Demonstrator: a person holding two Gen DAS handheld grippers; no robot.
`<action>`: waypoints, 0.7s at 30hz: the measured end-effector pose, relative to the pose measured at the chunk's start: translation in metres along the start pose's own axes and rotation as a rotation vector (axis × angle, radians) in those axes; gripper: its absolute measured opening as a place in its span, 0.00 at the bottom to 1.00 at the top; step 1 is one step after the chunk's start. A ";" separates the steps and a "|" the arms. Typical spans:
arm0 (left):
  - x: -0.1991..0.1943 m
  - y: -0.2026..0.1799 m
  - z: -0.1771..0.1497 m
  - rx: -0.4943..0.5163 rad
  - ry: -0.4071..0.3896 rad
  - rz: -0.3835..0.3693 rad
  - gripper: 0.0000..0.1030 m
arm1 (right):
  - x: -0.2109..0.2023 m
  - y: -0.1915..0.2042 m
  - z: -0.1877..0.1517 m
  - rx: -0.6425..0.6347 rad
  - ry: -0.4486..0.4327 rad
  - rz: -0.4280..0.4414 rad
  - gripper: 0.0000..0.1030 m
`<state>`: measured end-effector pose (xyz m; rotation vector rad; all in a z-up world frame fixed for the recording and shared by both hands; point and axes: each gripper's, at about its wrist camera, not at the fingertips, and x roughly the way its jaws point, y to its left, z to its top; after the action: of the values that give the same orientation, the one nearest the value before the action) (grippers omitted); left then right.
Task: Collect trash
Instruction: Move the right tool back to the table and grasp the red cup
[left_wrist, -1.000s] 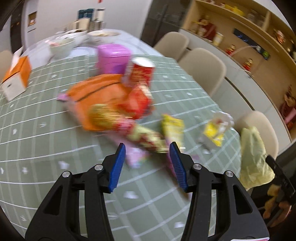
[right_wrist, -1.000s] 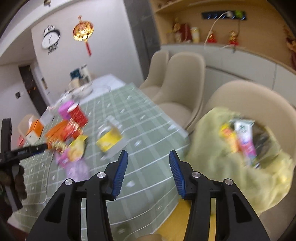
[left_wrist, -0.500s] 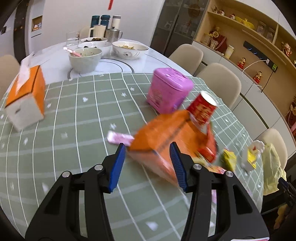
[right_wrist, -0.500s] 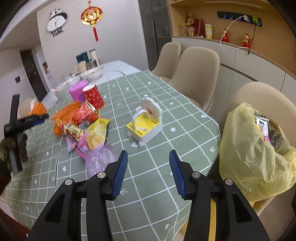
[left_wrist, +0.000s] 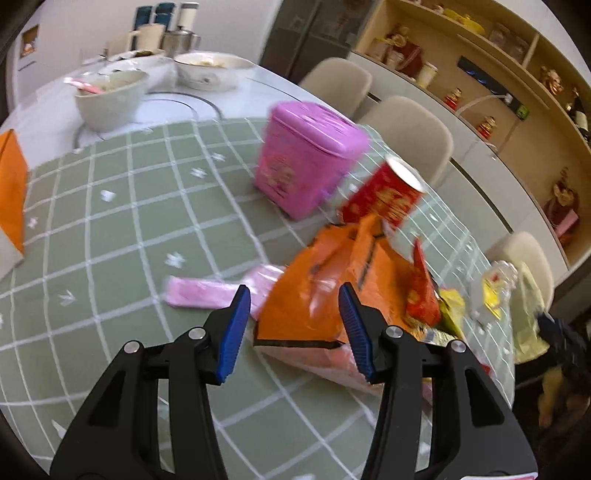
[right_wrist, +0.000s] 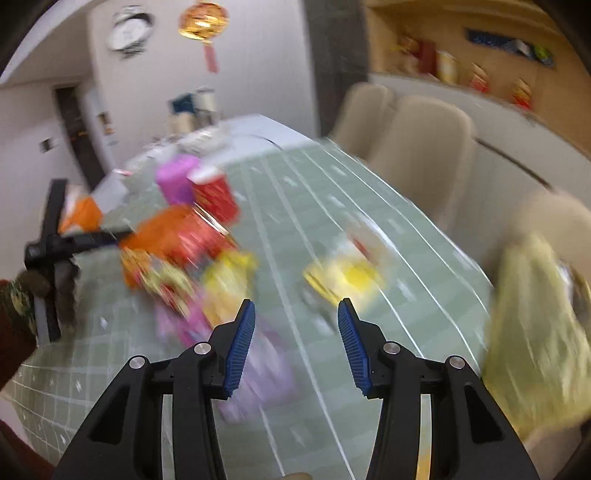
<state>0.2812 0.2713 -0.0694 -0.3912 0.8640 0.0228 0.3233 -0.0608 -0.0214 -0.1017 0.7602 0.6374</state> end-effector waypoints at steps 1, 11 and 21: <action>-0.003 -0.004 -0.002 0.003 -0.002 -0.005 0.46 | 0.010 0.006 0.010 -0.014 0.003 0.027 0.43; -0.053 0.029 -0.007 -0.030 -0.061 0.083 0.47 | 0.156 0.078 0.107 -0.158 0.053 0.085 0.48; -0.024 0.064 0.000 0.012 0.005 0.063 0.47 | 0.179 0.069 0.124 -0.162 0.064 0.021 0.47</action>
<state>0.2542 0.3337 -0.0725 -0.3526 0.8805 0.0753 0.4576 0.1227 -0.0417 -0.2640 0.7718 0.7179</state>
